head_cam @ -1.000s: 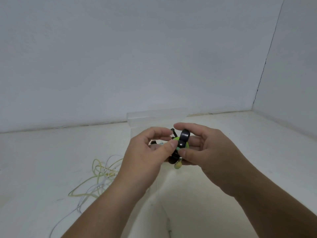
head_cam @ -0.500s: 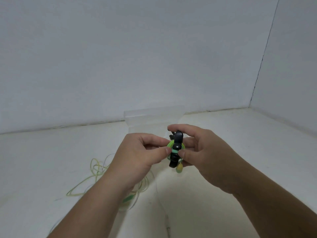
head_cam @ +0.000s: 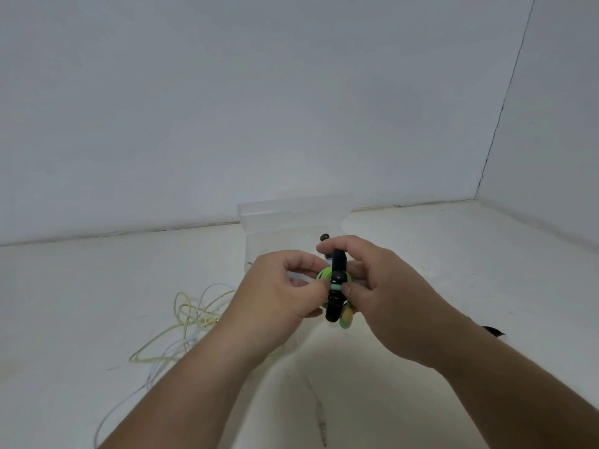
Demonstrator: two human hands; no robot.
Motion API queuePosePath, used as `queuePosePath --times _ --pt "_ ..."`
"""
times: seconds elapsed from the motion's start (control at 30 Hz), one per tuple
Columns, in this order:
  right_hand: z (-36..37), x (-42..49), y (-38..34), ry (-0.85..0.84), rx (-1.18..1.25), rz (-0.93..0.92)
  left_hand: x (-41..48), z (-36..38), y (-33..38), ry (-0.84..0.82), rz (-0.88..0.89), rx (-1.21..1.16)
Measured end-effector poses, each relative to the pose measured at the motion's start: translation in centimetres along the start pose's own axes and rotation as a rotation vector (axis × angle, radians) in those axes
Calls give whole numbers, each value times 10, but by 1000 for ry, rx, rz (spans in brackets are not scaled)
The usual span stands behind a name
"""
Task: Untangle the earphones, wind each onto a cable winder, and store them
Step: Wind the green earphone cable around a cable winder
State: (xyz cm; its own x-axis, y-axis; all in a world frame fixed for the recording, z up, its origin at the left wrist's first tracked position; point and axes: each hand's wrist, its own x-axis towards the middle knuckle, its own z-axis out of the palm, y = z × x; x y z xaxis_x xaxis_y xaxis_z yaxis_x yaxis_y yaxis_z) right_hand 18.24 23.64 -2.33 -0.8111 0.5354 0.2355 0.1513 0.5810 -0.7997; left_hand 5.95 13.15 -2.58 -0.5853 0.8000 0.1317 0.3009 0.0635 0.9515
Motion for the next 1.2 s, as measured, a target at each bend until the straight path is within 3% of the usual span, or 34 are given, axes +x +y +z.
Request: queuePosePath --times 0.2,0.5,0.7,0.8,0.93,1.1,1.2 --pt "-6 -1 0 -84 41 10 -1 -15 4 -167 -70 -54" --pt "2 -1 2 -56 -37 -29 2 -6 -1 -88 -112 -160" --pt "-9 3 6 -71 348 229 4 1 -7 -91 -255 -296" --pt "-8 4 10 -100 349 383 1 3 -10 -186 -246 -180" --pt "-6 5 11 -104 351 424 -2 0 -8 -296 -210 -96" --pt "0 4 6 -83 387 345 -1 -3 -4 -207 -176 -216" --pt "1 7 12 76 414 339 4 -6 -3 -58 -181 -399"
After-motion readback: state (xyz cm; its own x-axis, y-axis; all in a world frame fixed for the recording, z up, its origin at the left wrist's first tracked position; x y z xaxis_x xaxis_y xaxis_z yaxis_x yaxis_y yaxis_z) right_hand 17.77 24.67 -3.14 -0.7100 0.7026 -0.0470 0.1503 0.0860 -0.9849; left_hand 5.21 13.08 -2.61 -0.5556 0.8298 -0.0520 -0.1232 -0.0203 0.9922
